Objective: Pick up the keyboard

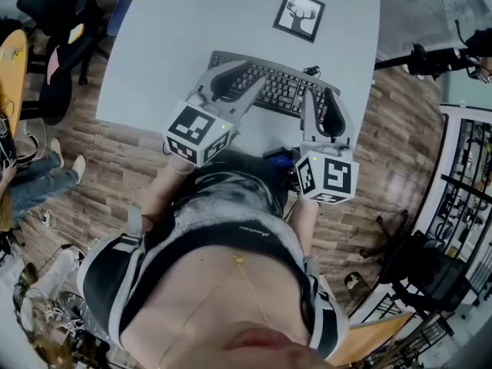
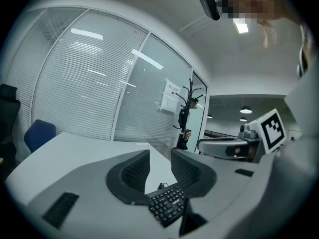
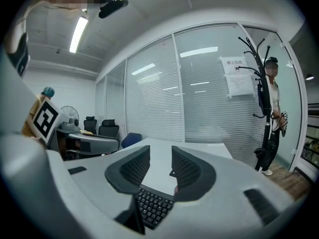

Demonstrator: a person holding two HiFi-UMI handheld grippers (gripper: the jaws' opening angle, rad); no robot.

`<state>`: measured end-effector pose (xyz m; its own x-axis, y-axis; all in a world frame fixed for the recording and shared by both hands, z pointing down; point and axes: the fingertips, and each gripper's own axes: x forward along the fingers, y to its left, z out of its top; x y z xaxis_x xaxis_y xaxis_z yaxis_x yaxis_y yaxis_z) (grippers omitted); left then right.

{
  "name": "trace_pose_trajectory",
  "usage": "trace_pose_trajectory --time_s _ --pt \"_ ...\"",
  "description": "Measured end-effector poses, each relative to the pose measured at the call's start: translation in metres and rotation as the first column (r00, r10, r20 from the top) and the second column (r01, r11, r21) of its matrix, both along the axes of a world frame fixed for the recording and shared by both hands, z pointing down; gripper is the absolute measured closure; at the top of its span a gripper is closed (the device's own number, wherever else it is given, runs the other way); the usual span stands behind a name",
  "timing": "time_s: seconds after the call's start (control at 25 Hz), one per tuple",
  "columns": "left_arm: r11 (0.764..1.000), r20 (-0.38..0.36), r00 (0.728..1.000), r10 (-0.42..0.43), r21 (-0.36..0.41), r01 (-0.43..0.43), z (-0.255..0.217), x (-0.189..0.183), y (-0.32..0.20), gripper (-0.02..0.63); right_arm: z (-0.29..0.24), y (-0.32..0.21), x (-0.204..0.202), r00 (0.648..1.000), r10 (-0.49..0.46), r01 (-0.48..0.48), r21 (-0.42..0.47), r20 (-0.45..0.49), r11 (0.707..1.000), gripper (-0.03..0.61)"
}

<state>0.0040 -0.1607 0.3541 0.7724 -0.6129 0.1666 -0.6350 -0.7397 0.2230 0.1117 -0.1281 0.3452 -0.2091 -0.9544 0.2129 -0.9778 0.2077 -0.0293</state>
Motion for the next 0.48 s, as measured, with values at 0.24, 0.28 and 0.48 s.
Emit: trace_pose_trajectory --time_s 0.24,0.28,0.48 --pt "1.0 0.012 1.0 -0.008 -0.021 0.008 0.008 0.003 -0.008 0.505 0.009 -0.004 0.015 1.0 0.023 -0.024 -0.024 -0.013 0.999 0.437" --pt "1.0 0.014 1.0 -0.012 -0.022 0.012 0.01 0.002 -0.009 0.505 0.011 -0.005 0.017 1.0 0.026 -0.026 -0.029 -0.015 0.999 0.436" --pt "0.999 0.022 0.999 -0.029 -0.024 0.03 0.015 -0.001 -0.018 0.505 0.019 -0.008 0.023 0.999 0.038 -0.039 -0.048 -0.019 0.998 0.434"
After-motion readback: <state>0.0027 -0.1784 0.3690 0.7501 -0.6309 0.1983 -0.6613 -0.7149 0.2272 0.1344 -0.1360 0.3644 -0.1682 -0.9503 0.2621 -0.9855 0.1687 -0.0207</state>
